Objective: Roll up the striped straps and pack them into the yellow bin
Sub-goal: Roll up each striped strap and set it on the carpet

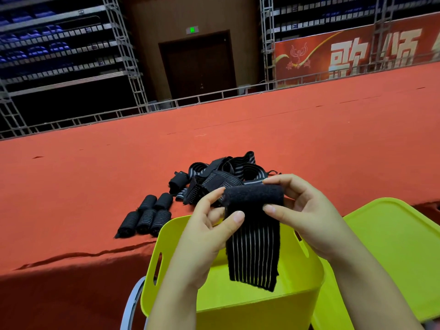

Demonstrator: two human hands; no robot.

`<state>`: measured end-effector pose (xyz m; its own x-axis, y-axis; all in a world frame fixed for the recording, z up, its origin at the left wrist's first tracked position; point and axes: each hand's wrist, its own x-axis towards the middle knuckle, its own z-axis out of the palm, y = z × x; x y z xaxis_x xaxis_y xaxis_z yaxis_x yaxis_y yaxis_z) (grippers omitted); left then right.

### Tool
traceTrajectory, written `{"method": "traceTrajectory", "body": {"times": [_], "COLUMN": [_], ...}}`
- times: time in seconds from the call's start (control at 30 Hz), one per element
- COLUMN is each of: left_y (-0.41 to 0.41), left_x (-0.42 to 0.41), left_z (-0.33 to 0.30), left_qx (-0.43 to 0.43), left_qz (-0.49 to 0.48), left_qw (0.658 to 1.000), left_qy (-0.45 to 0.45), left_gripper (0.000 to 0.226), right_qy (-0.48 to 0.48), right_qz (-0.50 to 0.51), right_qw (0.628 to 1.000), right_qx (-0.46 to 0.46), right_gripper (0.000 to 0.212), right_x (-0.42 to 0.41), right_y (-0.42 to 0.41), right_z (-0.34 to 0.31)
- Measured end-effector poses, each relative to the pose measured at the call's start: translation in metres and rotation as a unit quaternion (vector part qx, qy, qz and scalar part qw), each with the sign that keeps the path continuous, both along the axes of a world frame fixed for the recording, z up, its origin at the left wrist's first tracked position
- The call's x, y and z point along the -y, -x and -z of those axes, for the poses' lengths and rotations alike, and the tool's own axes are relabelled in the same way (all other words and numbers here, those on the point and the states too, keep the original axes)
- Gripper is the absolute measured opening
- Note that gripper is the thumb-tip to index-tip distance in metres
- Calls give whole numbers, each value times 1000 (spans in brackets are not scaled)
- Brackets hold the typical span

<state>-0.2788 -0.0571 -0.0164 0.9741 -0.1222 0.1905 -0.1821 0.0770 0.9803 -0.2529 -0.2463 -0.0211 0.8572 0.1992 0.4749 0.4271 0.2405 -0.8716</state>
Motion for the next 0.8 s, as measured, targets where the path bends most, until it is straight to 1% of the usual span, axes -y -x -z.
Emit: {"method": "traceTrajectory", "body": {"times": [0.1,0.23,0.33,0.43,0.53,0.57,0.63,0.67,0.73,0.77,0.8], "left_y": [1,0,-2,-3,-4,-4,-3,-3,-2,-2,-2], "left_x": [5,9,12,14,13,12,9,8,8,8,8], "left_z": [-1,-1,0,2,4,4,3,3,3,3,4], "left_qx": [-18,-19,-10,3,14,17,22,25,28,30,33], "left_qz": [2,-12,-23,-26,-33,-38,-46,-49,-50,-48,-45], "left_qw": [1000,999,998,997,996,995,994,994,994,994,995], "left_qy": [22,38,52,72,87,91,95,94,92,90,88], "left_gripper": [64,58,54,50,47,48,49,49,49,50,50], "right_qy": [1,29,28,26,30,33,27,19,24,23,21], "right_qz": [27,61,54,53,43,32,-4,-20,-16,0,9], "right_qw": [999,996,996,996,998,999,999,999,998,997,997], "right_qx": [21,55,65,68,41,25,-18,-38,-62,-70,-79], "right_gripper": [38,39,58,64,55,49,28,26,46,46,41], "right_x": [-3,-6,-7,-9,-7,-6,-3,-3,-2,-2,-3], "right_y": [2,3,2,1,2,1,2,3,2,1,1], "right_z": [-2,-2,-1,2,3,3,3,3,2,1,0]}}
